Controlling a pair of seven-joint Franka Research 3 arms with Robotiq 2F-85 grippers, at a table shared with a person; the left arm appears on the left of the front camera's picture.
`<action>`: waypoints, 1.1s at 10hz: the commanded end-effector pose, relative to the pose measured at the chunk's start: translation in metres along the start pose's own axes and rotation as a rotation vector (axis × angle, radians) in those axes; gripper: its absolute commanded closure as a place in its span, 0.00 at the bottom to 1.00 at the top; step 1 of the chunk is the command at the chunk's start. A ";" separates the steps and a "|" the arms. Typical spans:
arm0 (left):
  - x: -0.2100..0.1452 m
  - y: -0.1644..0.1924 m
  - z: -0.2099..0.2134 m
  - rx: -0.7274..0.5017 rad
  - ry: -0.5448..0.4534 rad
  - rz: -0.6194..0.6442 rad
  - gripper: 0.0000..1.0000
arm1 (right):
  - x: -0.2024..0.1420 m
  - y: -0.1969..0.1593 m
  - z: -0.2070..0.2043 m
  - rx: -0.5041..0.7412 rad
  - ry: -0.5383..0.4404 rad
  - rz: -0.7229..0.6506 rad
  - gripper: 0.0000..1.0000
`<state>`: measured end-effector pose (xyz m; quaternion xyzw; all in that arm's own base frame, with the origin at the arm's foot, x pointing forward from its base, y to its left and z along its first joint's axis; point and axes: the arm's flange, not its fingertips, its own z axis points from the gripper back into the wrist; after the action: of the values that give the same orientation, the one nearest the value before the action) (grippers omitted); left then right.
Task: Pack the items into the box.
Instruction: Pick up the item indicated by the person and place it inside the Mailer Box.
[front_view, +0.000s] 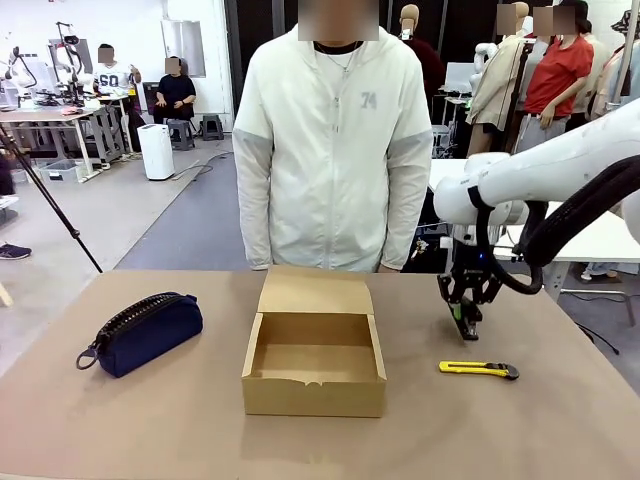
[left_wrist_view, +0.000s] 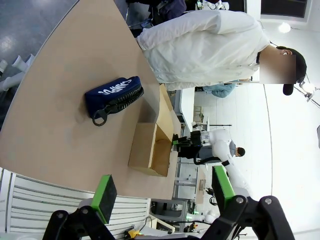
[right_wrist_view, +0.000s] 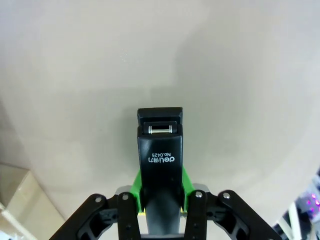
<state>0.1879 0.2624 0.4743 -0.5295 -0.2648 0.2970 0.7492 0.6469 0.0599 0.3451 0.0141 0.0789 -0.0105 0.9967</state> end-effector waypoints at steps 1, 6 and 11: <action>0.000 -0.001 0.001 -0.021 -0.003 -0.015 0.00 | -0.051 -0.007 0.069 -0.048 -0.148 0.077 1.00; 0.000 -0.001 0.001 -0.021 -0.003 -0.015 0.00 | -0.101 -0.006 0.133 -0.045 -0.191 0.121 1.00; 0.000 -0.001 0.001 -0.021 -0.003 -0.015 0.00 | -0.113 0.022 0.133 -0.076 -0.224 0.242 1.00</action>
<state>0.1874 0.2626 0.4745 -0.5295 -0.2650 0.2972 0.7490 0.5606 0.0588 0.4828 -0.0054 -0.0141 0.0723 0.9973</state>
